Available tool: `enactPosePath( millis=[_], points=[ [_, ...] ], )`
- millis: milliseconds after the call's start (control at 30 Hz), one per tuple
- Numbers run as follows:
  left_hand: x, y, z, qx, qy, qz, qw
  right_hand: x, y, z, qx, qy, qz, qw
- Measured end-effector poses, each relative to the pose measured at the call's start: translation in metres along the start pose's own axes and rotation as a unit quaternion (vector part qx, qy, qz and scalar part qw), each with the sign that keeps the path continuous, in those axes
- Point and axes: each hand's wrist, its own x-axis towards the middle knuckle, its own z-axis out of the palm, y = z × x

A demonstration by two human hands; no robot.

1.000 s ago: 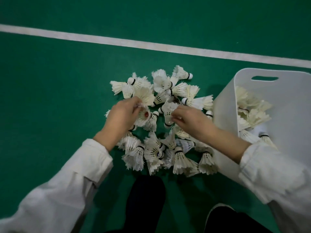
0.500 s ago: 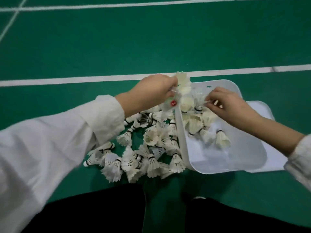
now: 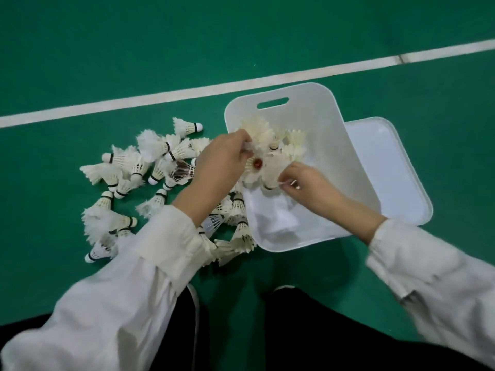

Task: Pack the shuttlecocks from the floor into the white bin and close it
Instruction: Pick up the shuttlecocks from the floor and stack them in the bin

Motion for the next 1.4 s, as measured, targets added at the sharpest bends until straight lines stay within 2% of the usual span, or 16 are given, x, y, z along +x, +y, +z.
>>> enactPosePath(
  millis=[200,367,533,600,633,700,733,800,900,1000,1133,1233,1300,1400],
  points=[
    [0.01,-0.019,-0.002,-0.021,0.04,-0.034,0.998,0.037,-0.001,0.06,-0.033,-0.081,-0.027,0.996],
    [0.014,-0.023,-0.001,-0.026,0.045,-0.026,0.998,0.062,0.014,0.084,-0.089,-0.136,0.014,0.987],
    [0.015,-0.022,0.002,-0.02,0.028,-0.024,0.999,0.046,0.017,0.058,0.02,-0.17,0.024,0.985],
    [0.015,-0.022,0.0,-0.026,0.018,-0.025,0.999,0.036,0.015,0.032,0.062,-0.117,0.03,0.991],
    [0.015,-0.02,-0.001,-0.028,0.014,-0.022,0.999,0.031,0.013,0.016,0.079,-0.059,0.018,0.995],
    [0.016,-0.013,-0.002,-0.027,-0.002,-0.01,1.0,0.021,0.007,-0.013,0.09,0.066,-0.041,0.993],
    [0.016,-0.008,-0.002,-0.027,-0.016,-0.003,1.0,0.017,0.003,-0.026,0.086,0.101,-0.075,0.988],
    [0.013,0.004,0.001,-0.029,-0.053,0.025,0.998,0.012,-0.003,-0.041,0.037,0.11,-0.138,0.984],
    [0.007,0.017,0.007,-0.027,-0.098,0.061,0.993,0.012,0.006,-0.043,-0.098,0.07,-0.169,0.978],
    [0.001,0.021,0.012,-0.021,-0.13,0.058,0.99,0.01,0.021,-0.035,-0.114,0.064,-0.175,0.976],
    [-0.007,0.021,0.011,-0.049,-0.125,0.024,0.991,0.003,0.031,-0.034,-0.098,0.073,-0.128,0.984],
    [-0.01,0.013,0.01,-0.047,-0.093,0.025,0.994,0.003,0.049,-0.036,-0.091,0.114,0.035,0.989],
    [-0.012,0.008,0.012,-0.035,-0.083,0.035,0.995,0.011,0.062,-0.033,-0.098,0.11,0.145,0.978],
    [-0.015,0.007,0.02,-0.024,-0.099,0.036,0.994,0.03,0.063,-0.023,-0.138,0.057,0.186,0.971]
  ],
)
